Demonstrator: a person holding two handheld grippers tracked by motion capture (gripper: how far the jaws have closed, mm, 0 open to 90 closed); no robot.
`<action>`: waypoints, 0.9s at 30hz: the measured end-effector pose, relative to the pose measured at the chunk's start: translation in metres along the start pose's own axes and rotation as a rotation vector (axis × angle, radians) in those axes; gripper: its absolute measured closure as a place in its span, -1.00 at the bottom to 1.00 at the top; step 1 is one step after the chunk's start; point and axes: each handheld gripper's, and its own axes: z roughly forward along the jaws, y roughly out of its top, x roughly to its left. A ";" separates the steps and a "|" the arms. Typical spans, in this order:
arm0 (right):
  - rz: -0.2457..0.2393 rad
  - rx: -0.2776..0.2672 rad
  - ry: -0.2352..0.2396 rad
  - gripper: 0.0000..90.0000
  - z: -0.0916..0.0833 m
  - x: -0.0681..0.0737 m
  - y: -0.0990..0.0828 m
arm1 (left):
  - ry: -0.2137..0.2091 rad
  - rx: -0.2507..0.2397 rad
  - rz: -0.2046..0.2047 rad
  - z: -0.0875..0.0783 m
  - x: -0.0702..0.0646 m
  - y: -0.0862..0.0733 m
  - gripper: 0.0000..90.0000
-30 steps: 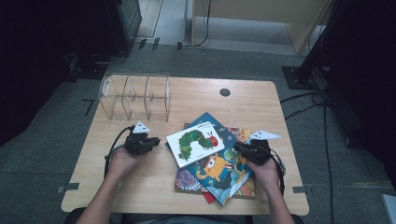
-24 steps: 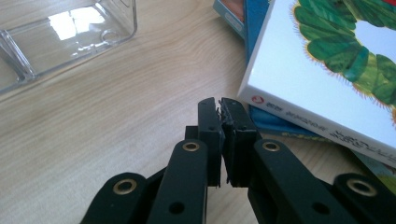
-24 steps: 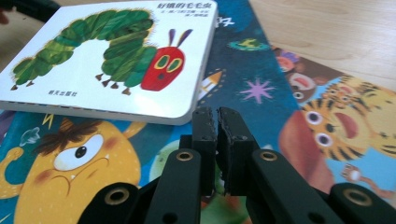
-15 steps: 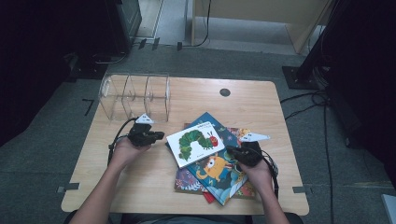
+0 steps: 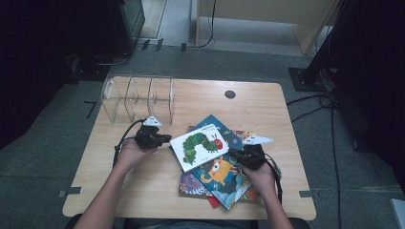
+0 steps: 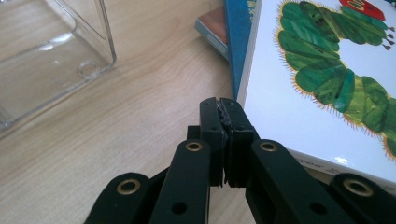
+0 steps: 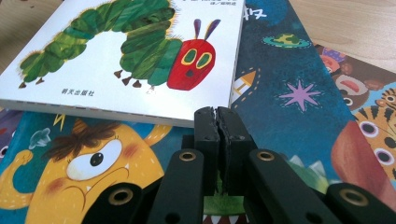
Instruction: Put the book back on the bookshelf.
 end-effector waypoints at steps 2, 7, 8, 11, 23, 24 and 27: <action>-0.004 0.001 -0.002 0.95 0.001 -0.001 0.001 | -0.005 0.016 -0.009 -0.002 -0.001 0.000 0.98; -0.011 0.006 -0.008 0.95 0.005 -0.002 0.006 | -0.024 0.010 -0.058 -0.009 0.004 -0.002 0.85; -0.008 0.005 -0.011 0.95 0.006 -0.002 0.007 | -0.031 0.003 -0.079 -0.011 0.006 -0.001 0.84; 0.004 0.005 0.009 0.94 0.005 -0.001 0.007 | -0.039 -0.016 -0.122 -0.017 0.011 0.002 0.70; -0.085 0.032 0.053 0.94 0.009 0.031 0.006 | -0.025 0.040 -0.041 -0.014 0.004 0.024 -0.05; -0.094 0.042 0.052 0.94 0.011 0.034 0.005 | -0.023 0.042 -0.038 -0.013 0.003 0.025 -0.10; -0.107 0.042 0.037 0.94 0.014 0.038 0.006 | -0.034 0.064 -0.021 -0.009 0.001 0.031 -0.17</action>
